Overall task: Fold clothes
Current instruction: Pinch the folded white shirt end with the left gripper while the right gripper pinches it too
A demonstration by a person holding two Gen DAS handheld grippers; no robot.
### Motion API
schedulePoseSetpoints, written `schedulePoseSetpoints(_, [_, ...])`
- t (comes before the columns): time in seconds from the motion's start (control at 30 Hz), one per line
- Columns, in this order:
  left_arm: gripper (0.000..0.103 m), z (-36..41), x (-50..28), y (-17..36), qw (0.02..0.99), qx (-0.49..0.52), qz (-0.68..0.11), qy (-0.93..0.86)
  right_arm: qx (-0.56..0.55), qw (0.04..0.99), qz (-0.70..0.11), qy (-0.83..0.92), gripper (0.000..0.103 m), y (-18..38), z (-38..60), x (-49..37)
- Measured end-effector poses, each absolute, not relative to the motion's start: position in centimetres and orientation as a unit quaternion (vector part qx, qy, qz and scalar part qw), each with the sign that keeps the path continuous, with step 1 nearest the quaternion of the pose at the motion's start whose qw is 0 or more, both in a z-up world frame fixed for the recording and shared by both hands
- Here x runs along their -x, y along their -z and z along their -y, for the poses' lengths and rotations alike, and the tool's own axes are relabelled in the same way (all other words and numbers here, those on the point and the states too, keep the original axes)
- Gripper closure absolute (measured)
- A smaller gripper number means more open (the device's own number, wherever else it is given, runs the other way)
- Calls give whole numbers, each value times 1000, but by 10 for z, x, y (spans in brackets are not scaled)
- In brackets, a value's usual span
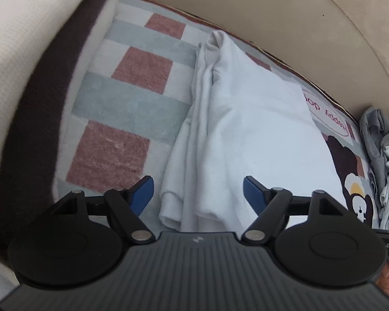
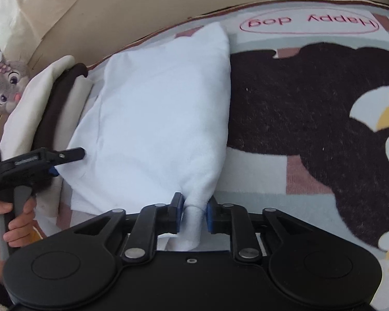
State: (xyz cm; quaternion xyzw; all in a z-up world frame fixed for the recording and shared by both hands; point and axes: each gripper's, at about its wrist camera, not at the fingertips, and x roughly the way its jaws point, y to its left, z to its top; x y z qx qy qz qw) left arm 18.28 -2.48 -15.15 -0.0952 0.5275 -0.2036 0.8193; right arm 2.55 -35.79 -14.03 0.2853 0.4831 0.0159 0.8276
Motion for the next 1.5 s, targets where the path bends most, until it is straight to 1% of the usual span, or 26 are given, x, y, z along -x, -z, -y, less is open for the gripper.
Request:
schedulePoseSetpoints(0.07, [50,32,-185,153,818,68,-538,190,-312,820,-479,-21,72,139,367,-26])
schedulePoseSetpoints(0.13, [53,37,-183,149,824,57,-530,192,-364,807,-465,-20,69,140,377,-26])
schedulePoseSetpoints(0.2, [52,41,-180,144,841,26,-510,179,-387,805,-450,-14,68,142,384,-23])
schedulePoseSetpoints(0.27, [46,42,-182,145,844,12,-504,182,-389,806,-445,-6,68,143,387,-26])
schedulePoseSetpoints(0.3, [45,43,-184,145,846,6,-501,183,-389,809,-440,-6,67,143,388,-26])
schedulePoseSetpoints(0.33, [42,41,-187,149,840,16,-509,189,-388,813,-434,-10,65,144,388,-28])
schedulePoseSetpoints(0.37, [40,40,-191,153,833,27,-518,194,-388,816,-429,-13,58,145,389,-30])
schedulePoseSetpoints(0.43, [38,32,-194,159,825,63,-528,193,-392,815,-428,-14,56,151,390,-37])
schedulePoseSetpoints(0.53, [41,32,-189,160,820,66,-527,212,-392,814,-429,-18,56,153,389,-39])
schedulePoseSetpoints(0.6, [58,31,-186,161,817,68,-526,226,-381,823,-421,-27,54,151,387,-36])
schedulePoseSetpoints(0.67, [69,31,-182,162,814,69,-525,239,-380,826,-414,-31,53,155,386,-34])
schedulePoseSetpoints(0.73, [77,30,-180,161,816,74,-518,246,-393,823,-409,-31,53,162,388,-33])
schedulePoseSetpoints(0.8, [77,31,-173,158,827,61,-505,238,-403,818,-409,-30,53,166,390,-33])
schedulePoseSetpoints(0.83, [76,34,-168,156,836,48,-496,230,-403,819,-408,-29,53,167,390,-32])
schedulePoseSetpoints(0.87, [69,36,-162,154,844,34,-487,223,-403,819,-407,-28,53,168,390,-32])
schedulePoseSetpoints(0.9, [64,41,-157,151,854,8,-478,207,-396,822,-408,-27,53,168,389,-32])
schedulePoseSetpoints(0.97, [43,54,-148,147,869,-50,-458,180,-376,827,-418,-23,53,168,385,-31])
schedulePoseSetpoints(1.07, [27,62,-151,151,870,-86,-455,169,-346,834,-428,-24,53,168,374,-30])
schedulePoseSetpoints(1.13, [26,53,-161,156,861,-40,-477,173,-319,842,-434,-28,52,169,365,-33])
schedulePoseSetpoints(1.2, [33,51,-162,155,854,-19,-486,185,-303,848,-434,-29,50,169,361,-35])
schedulePoseSetpoints(1.23, [55,50,-163,154,851,-9,-490,190,-302,849,-433,-29,50,169,360,-35])
schedulePoseSetpoints(1.27, [68,49,-163,153,847,0,-494,196,-304,849,-432,-28,50,169,360,-35])
schedulePoseSetpoints(1.3, [70,48,-163,152,844,9,-498,202,-306,848,-431,-27,50,169,360,-35])
schedulePoseSetpoints(1.37, [80,46,-164,150,836,27,-505,213,-309,849,-428,-29,50,168,360,-34])
schedulePoseSetpoints(1.4, [82,45,-165,149,832,37,-509,218,-309,849,-427,-29,50,169,360,-34])
schedulePoseSetpoints(1.5, [84,54,-159,141,840,14,-496,219,-310,852,-421,-30,50,170,360,-33])
